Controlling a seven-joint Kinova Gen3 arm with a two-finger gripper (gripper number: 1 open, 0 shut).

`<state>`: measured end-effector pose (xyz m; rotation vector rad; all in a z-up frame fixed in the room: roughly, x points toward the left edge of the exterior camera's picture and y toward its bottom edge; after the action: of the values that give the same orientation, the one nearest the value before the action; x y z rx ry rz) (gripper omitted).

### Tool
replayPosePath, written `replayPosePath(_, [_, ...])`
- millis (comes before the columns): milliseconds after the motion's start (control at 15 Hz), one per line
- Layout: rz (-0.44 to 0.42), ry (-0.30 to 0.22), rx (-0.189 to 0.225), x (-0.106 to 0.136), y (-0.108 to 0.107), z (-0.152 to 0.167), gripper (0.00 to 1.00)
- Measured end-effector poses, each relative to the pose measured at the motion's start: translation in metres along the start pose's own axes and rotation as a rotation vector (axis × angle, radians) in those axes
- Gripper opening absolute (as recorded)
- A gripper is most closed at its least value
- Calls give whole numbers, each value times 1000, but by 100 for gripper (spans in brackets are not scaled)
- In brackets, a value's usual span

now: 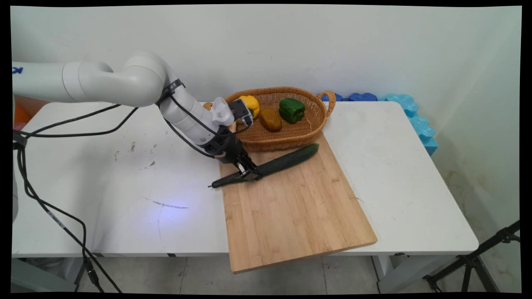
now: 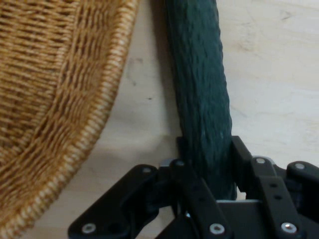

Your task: Place the picked object in the vegetable basket

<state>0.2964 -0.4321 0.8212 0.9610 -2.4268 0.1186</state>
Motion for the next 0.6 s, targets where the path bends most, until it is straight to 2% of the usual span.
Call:
replayPosePath(267, [16, 15, -20, 4, 11, -8, 0])
replayPosePath(600, [68, 65, -73, 23, 37, -44, 0])
